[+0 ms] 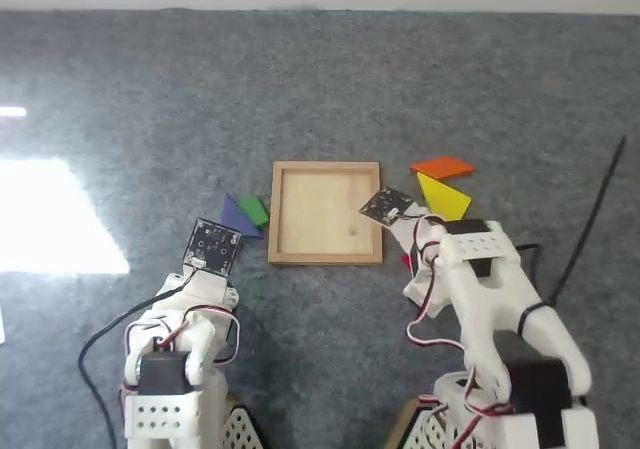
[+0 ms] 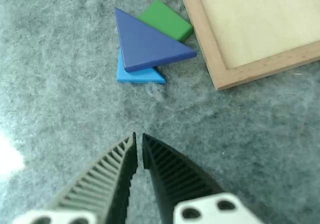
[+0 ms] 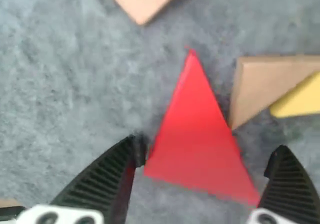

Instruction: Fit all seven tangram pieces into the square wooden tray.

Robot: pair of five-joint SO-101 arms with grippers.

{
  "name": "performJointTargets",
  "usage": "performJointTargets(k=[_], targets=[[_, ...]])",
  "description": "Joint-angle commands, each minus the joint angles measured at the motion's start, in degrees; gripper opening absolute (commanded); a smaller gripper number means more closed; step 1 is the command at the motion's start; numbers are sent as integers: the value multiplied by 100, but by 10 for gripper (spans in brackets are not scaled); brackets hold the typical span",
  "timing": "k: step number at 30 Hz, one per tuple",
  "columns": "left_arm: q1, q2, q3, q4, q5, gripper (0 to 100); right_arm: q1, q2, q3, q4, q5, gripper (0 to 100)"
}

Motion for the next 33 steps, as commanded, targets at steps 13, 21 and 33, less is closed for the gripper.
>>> performJointTargets(k=[13, 21, 33], targets=[[-18, -114, -75, 35, 26, 18, -127, -725, 97, 954, 2224, 369], [-18, -114, -75, 35, 26, 18, -127, -233, -97, 954, 2470, 368], [-18, -114, -75, 35, 26, 18, -119, 1095, -791, 646, 2462, 303]])
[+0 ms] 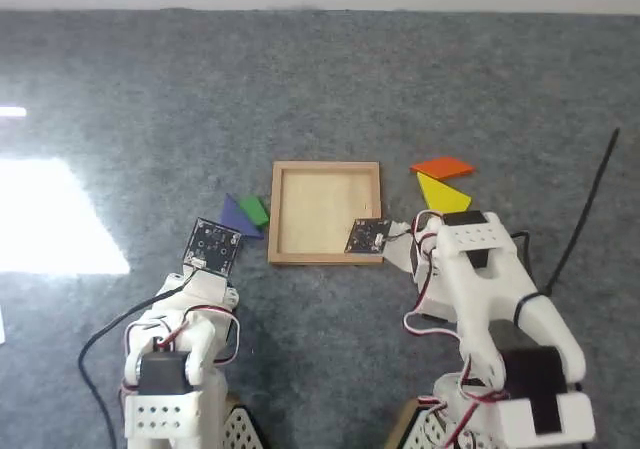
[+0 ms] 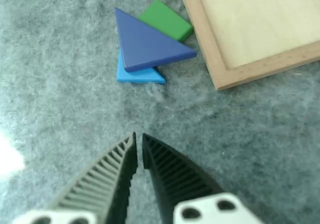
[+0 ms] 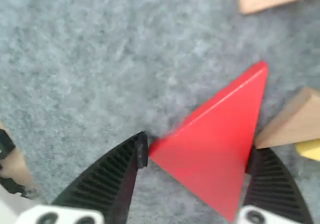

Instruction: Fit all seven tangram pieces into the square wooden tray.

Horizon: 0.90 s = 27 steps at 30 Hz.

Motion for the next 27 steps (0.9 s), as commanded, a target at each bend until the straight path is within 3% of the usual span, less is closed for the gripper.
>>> performJointTargets(k=[1, 7, 14, 22, 27], targets=[[-18, -114, -75, 35, 26, 18, -22, 418, -343, 40, 44, 303], [-18, -114, -75, 35, 26, 18, 365, 470, -457, 40, 62, 210], [-18, -114, -75, 35, 26, 18, 488, 462, -633, 84, -9, 213], [-18, -114, -75, 35, 26, 18, 444, 224, -1240, 110, -1459, 213], [-18, -114, -75, 35, 26, 18, 180, -242, -1670, 725, -1829, 214]])
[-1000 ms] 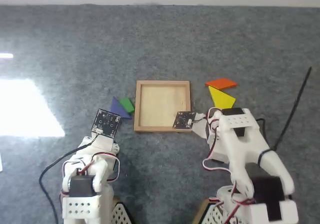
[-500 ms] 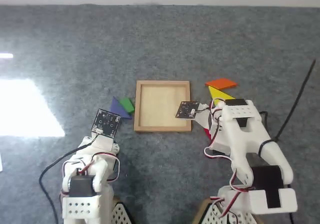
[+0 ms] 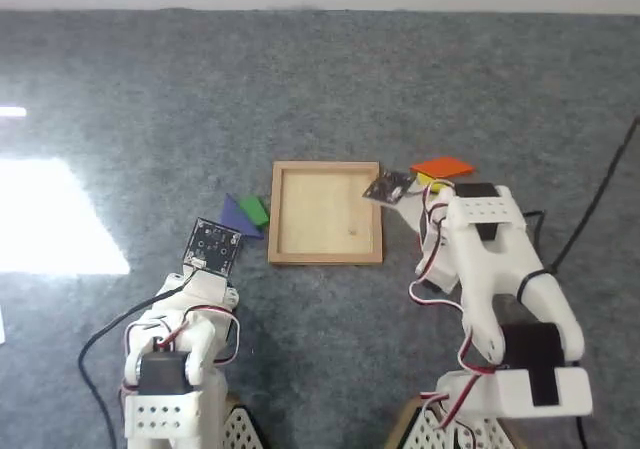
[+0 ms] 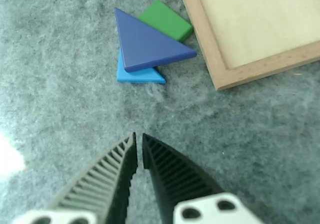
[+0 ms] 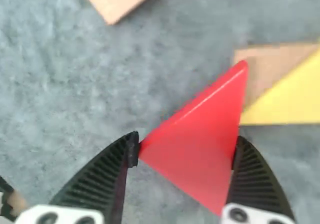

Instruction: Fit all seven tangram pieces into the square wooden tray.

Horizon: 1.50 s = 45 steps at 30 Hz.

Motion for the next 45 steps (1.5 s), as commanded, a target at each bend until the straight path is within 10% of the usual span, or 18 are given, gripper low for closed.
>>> performJointTargets(k=[1, 12, 36, 45], targets=[[-18, -114, -75, 35, 26, 18, -259, -585, -527, 453, -343, 214], [-18, -114, -75, 35, 26, 18, -1473, -444, -2119, 796, -510, 216], [-18, -114, -75, 35, 26, 18, -2589, 4769, -7121, 1218, -62, 217], [-18, -114, -75, 35, 26, 18, -2897, 4822, -7138, 1209, -62, 388]])
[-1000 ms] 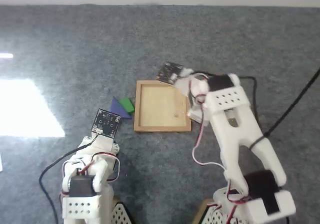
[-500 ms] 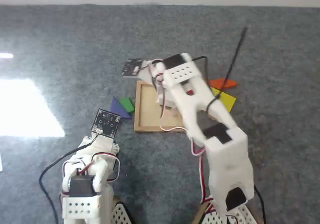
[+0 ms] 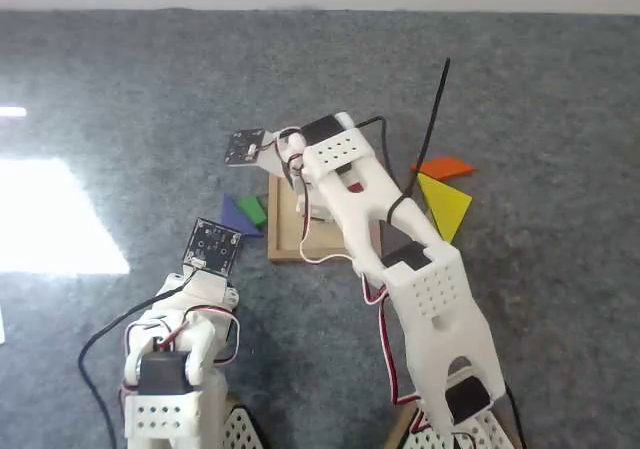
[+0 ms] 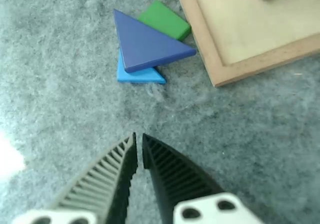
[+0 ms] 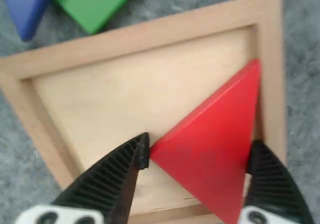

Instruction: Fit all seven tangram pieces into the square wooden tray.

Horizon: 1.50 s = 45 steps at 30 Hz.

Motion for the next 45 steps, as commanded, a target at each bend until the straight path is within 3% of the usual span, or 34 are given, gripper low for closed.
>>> performJointTargets(k=[1, 13, 20, 25, 30, 33, 45], targets=[[-18, -114, -75, 35, 26, 18, -163, -127, -308, 57, 97, 387], [-18, -114, -75, 35, 26, 18, -31, -1262, -299, 391, -281, 388], [-18, -114, -75, 35, 26, 18, 699, -2009, -202, 971, -862, 388], [-18, -114, -75, 35, 26, 18, 963, -2026, 870, 365, -1389, 388], [-18, -114, -75, 35, 26, 18, 1051, -2035, 1934, -716, -2857, 388], [-18, -114, -75, 35, 26, 18, 1095, -2026, 2171, -1235, -3279, 388], [-18, -114, -75, 35, 26, 18, 1033, -1736, 2145, -1938, -3473, 389]])
